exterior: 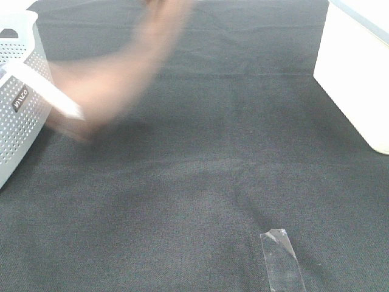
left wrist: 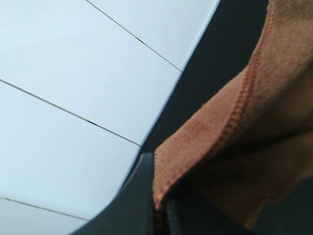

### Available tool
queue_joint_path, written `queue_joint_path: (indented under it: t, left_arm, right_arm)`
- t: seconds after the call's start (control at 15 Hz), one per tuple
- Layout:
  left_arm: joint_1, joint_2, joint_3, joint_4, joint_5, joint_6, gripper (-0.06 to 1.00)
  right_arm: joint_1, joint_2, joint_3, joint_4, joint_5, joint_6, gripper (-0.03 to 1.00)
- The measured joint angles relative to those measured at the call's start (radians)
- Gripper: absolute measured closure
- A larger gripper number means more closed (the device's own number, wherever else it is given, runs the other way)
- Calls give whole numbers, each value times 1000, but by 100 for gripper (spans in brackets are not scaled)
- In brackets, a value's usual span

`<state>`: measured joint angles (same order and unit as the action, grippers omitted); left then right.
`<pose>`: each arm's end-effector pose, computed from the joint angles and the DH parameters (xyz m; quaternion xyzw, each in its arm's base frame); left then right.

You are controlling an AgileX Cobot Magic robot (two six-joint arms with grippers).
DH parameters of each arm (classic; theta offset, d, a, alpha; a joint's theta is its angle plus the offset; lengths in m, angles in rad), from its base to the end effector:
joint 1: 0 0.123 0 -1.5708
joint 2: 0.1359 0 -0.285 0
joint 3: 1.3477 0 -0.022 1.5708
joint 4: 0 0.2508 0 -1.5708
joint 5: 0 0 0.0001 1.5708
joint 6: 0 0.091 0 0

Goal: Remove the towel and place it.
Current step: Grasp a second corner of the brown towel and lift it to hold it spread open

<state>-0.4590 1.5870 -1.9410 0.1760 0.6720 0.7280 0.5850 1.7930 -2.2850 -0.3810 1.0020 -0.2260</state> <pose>0.3171 -0.1456 0.5116 0.4532 0.6361 0.1678 0.6015 0.3306 0.1848 0.5128 -0.3244 0.7581 -0.0911 0.5584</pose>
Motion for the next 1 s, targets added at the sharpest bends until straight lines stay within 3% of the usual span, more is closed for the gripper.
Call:
queue_joint_path:
  t: [0.2,0.33,0.6,0.73,0.87,1.0]
  left_arm:
    - [0,40,0,50,-146,0,94]
    - [0,53,0,111,-194,0,94]
    - [35,72,0,210,-288,0,94]
    - [94,115,0,209,-340,0,94]
    - [99,154,0,209,-365,0,94]
    - [102,171,0,209,-384,0,94]
  right_arm:
    - [0,14,-4,-83,-206,48,97]
    - [0,40,-4,-156,-289,125,97]
    - [-32,80,-4,-227,-315,226,97]
    - [-83,98,-4,-203,-380,274,97]
    - [-89,114,-4,-166,-455,275,97]
    - [-91,127,-4,-161,-465,275,97]
